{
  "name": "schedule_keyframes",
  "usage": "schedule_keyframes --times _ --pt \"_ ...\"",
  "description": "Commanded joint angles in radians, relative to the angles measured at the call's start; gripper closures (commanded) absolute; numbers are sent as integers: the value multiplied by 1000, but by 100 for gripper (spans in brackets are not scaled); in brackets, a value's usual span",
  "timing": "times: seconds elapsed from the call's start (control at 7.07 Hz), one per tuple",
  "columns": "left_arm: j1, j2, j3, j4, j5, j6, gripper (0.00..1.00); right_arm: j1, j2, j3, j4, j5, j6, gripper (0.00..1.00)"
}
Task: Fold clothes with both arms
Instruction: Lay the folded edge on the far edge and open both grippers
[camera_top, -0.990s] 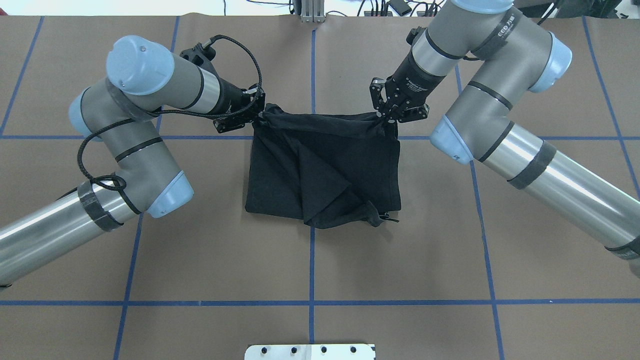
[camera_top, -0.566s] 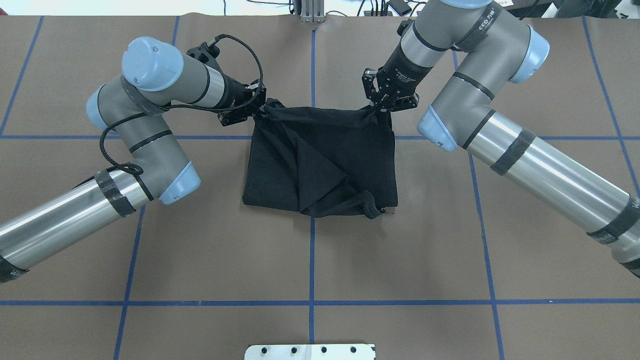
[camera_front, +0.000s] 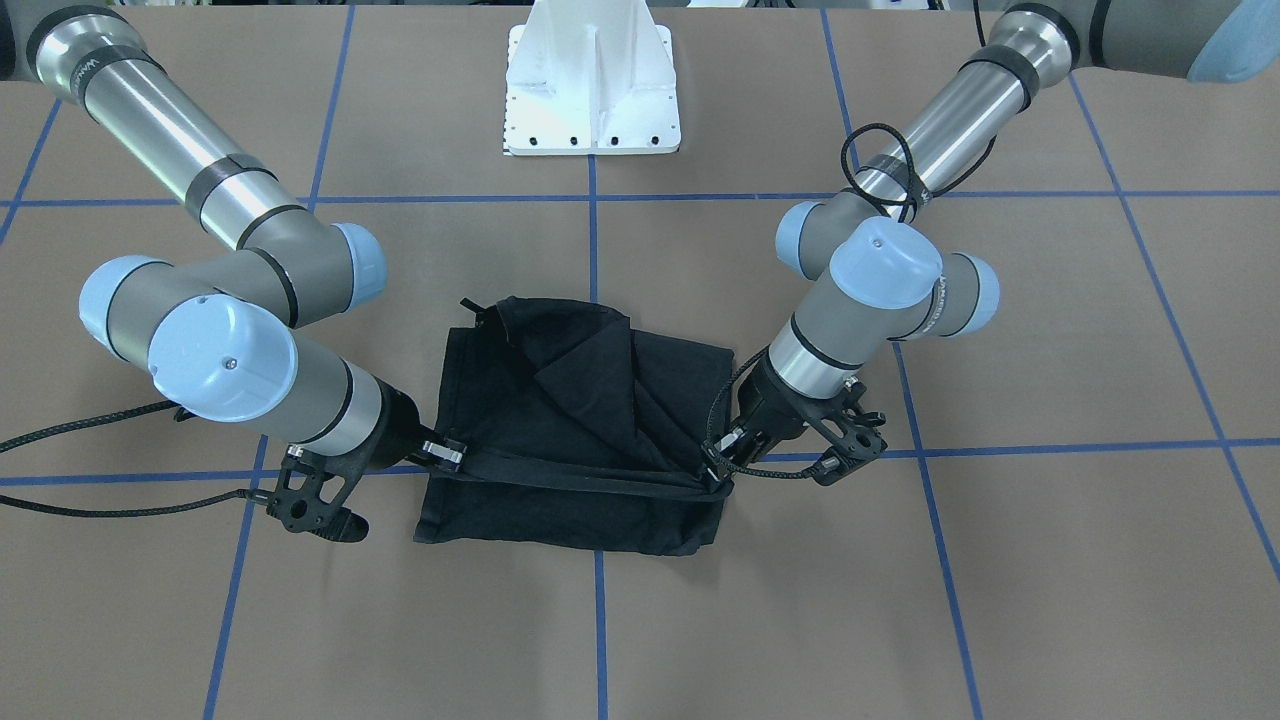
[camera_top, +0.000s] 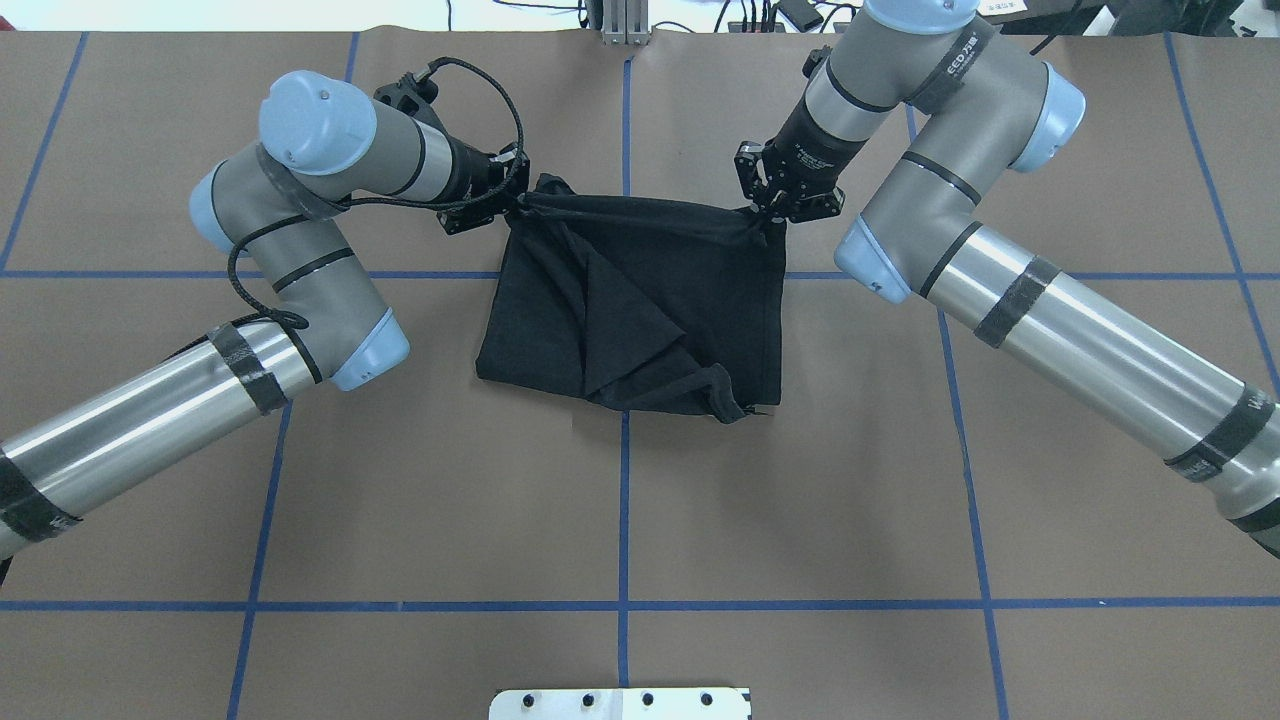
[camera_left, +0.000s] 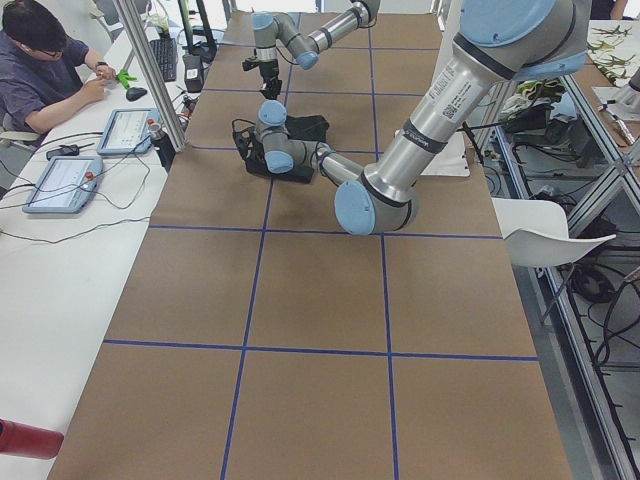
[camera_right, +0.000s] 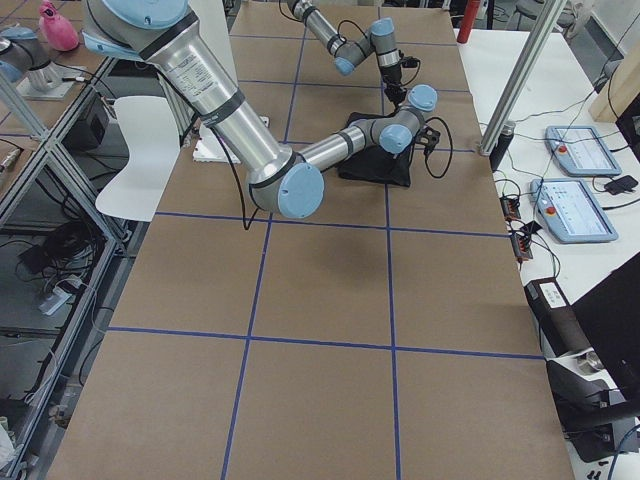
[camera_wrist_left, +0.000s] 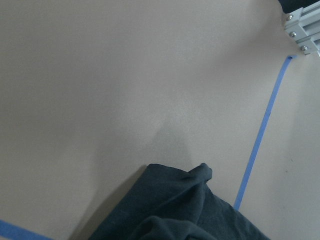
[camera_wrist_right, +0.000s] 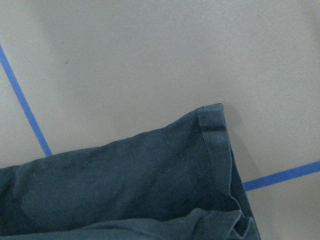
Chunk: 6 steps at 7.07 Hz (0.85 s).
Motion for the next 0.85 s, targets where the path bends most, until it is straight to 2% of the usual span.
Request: schedule_keyframes --times 0.0,0.14,0.42,0.57,0.71 --pt "-2 -29 17 -11 1 -5 71 0 1 -4 -1 -1 -1 100" --pt "-11 -46 17 -10 1 -8 1 1 0 -4 1 -1 0 75" --pt "-57 -58 17 -2 -3 -13 0 41 -2 -7 -3 2 2 18" --pt "-66 -58 15 4 -8 -7 0 41 3 -4 -1 5 3 1" --pt "-72 -57 9 8 -11 -2 0 35 30 8 1 10 -3 0"
